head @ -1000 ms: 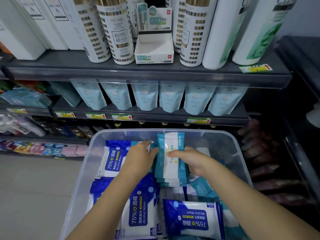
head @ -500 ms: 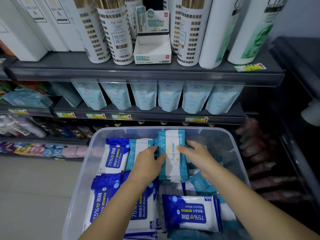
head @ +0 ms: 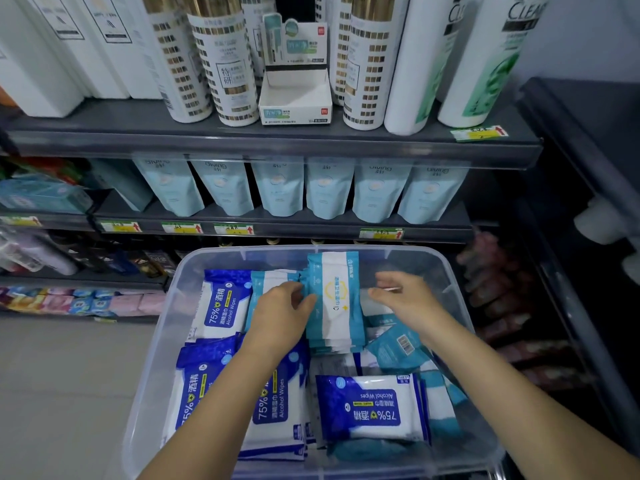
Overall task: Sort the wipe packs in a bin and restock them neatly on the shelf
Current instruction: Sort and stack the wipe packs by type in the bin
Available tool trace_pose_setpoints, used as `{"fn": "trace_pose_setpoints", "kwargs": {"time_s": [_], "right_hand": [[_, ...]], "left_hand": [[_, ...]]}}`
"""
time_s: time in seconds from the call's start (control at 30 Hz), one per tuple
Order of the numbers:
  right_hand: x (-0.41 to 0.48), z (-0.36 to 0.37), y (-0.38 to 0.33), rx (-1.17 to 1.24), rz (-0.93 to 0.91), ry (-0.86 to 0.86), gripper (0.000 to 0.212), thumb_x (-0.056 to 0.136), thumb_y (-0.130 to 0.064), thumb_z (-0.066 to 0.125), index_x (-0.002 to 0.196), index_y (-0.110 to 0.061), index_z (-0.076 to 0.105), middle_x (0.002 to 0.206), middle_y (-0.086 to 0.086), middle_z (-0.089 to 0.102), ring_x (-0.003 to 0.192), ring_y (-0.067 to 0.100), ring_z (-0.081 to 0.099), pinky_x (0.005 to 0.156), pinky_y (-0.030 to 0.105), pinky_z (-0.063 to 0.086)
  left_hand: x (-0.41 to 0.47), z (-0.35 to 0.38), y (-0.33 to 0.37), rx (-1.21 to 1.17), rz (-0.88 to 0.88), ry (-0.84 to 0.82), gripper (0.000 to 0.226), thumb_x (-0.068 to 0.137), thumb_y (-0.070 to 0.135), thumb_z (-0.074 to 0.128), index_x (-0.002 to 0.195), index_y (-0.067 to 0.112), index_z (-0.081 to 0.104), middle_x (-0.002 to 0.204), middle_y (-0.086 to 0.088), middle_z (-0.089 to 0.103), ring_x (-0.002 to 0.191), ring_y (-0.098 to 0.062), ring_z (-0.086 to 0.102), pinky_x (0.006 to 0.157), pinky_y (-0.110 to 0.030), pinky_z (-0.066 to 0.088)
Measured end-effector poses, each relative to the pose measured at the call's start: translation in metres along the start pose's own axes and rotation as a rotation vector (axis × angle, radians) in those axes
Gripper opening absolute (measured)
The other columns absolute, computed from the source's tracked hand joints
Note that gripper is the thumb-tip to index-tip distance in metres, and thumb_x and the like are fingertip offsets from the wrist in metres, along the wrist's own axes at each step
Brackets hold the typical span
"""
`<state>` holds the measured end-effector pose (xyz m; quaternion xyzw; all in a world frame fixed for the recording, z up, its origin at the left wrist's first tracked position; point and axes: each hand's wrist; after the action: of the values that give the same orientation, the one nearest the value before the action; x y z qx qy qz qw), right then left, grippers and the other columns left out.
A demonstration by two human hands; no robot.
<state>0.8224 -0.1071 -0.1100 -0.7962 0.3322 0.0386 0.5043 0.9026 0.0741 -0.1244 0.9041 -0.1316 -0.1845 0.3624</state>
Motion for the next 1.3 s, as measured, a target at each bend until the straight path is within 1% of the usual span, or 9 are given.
{"fn": "trace_pose_setpoints", "kwargs": {"time_s": [0.17,0.23,0.47,0.6,0.73,0.9,1.03,1.17,1.3], "right_hand": [[-0.016,-0.024,0.026,-0.784,-0.101,-0.271,0.06,0.09,-0.021,0.061,0.144,-0.018,0.036,0.146,0.003,0.039,0.129,0.02,0.042,0.105,0.029,0.036],[-0.022,-0.023,0.036,-0.931,-0.096,-0.356,0.061,0.088,-0.023,0.062,0.143,-0.02,0.035,0.144,0.003,0.038,0.125,0.021,0.045,0.102,0.031,0.04],[-0.028,-0.022,0.041,-0.81,-0.127,-0.208,0.052,0.087,-0.018,0.066,0.136,-0.02,0.048,0.135,0.001,0.044,0.119,0.019,0.047,0.101,0.031,0.04],[-0.04,-0.022,0.034,-0.721,-0.244,-0.087,0.049,0.085,-0.033,0.066,0.13,-0.018,0.055,0.122,-0.007,0.044,0.12,0.013,0.04,0.103,0.026,0.035],[-0.062,-0.009,0.024,-0.726,-0.29,-0.262,0.047,0.076,-0.046,0.071,0.115,-0.022,0.065,0.105,-0.009,0.049,0.108,0.011,0.042,0.092,0.031,0.04],[-0.079,0.012,0.033,-0.858,-0.266,-0.3,0.03,0.075,-0.032,0.075,0.101,-0.021,0.063,0.094,-0.011,0.046,0.097,0.011,0.043,0.077,0.031,0.042],[-0.085,0.006,0.023,-0.679,-0.253,-0.233,0.022,0.075,-0.018,0.076,0.095,-0.023,0.067,0.095,-0.011,0.055,0.092,0.01,0.053,0.08,0.027,0.047],[-0.096,0.003,-0.022,-0.471,-0.344,-0.145,0.022,0.07,-0.013,0.08,0.089,-0.023,0.074,0.082,-0.011,0.063,0.073,-0.001,0.055,0.067,0.018,0.045],[-0.098,0.012,-0.047,-0.109,-0.406,-0.064,0.034,0.071,-0.011,0.08,0.099,-0.028,0.068,0.083,-0.013,0.065,0.074,-0.002,0.061,0.069,0.01,0.048]], "left_hand": [[-0.018,-0.008,-0.001,0.015,0.107,0.093,0.036,0.094,0.026,0.057,0.127,0.013,0.057,0.118,0.0,0.063,0.102,-0.01,0.057,0.082,-0.019,0.04],[-0.027,-0.009,-0.006,0.028,0.134,0.107,0.037,0.093,0.026,0.058,0.128,0.014,0.058,0.119,0.001,0.064,0.105,-0.01,0.058,0.084,-0.018,0.04],[-0.041,-0.01,-0.014,0.013,0.17,0.09,0.036,0.091,0.022,0.062,0.127,0.016,0.059,0.112,0.006,0.065,0.095,-0.004,0.056,0.083,-0.019,0.045],[-0.05,-0.007,-0.016,0.026,0.237,0.049,0.036,0.09,0.02,0.064,0.125,0.017,0.061,0.098,0.015,0.059,0.087,-0.003,0.057,0.076,-0.014,0.045],[-0.057,-0.008,-0.024,0.059,0.225,0.041,0.035,0.089,0.022,0.064,0.124,0.017,0.062,0.107,0.006,0.067,0.091,-0.005,0.058,0.082,-0.019,0.048],[-0.067,-0.017,-0.035,0.124,0.178,0.028,0.035,0.091,0.028,0.062,0.125,0.022,0.06,0.113,0.004,0.067,0.1,-0.01,0.061,0.084,-0.027,0.053],[-0.074,-0.024,-0.039,0.095,0.219,-0.043,0.041,0.088,0.034,0.064,0.128,0.024,0.058,0.121,0.007,0.063,0.104,-0.002,0.056,0.084,-0.016,0.045],[-0.084,-0.024,-0.023,0.021,0.366,-0.216,0.056,0.081,0.041,0.069,0.133,0.03,0.051,0.12,0.02,0.051,0.106,0.007,0.044,0.086,-0.006,0.035],[-0.086,-0.02,-0.011,0.025,0.358,-0.178,0.033,0.086,0.038,0.065,0.117,0.028,0.06,0.098,0.003,0.069,0.087,-0.016,0.061,0.078,-0.036,0.051]]}}
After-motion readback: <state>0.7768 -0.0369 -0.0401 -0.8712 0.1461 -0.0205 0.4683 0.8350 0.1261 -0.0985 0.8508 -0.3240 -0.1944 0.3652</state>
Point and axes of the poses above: each hand's wrist, its own x-axis towards the middle knuckle, its own z-axis out of the palm, y = z × x
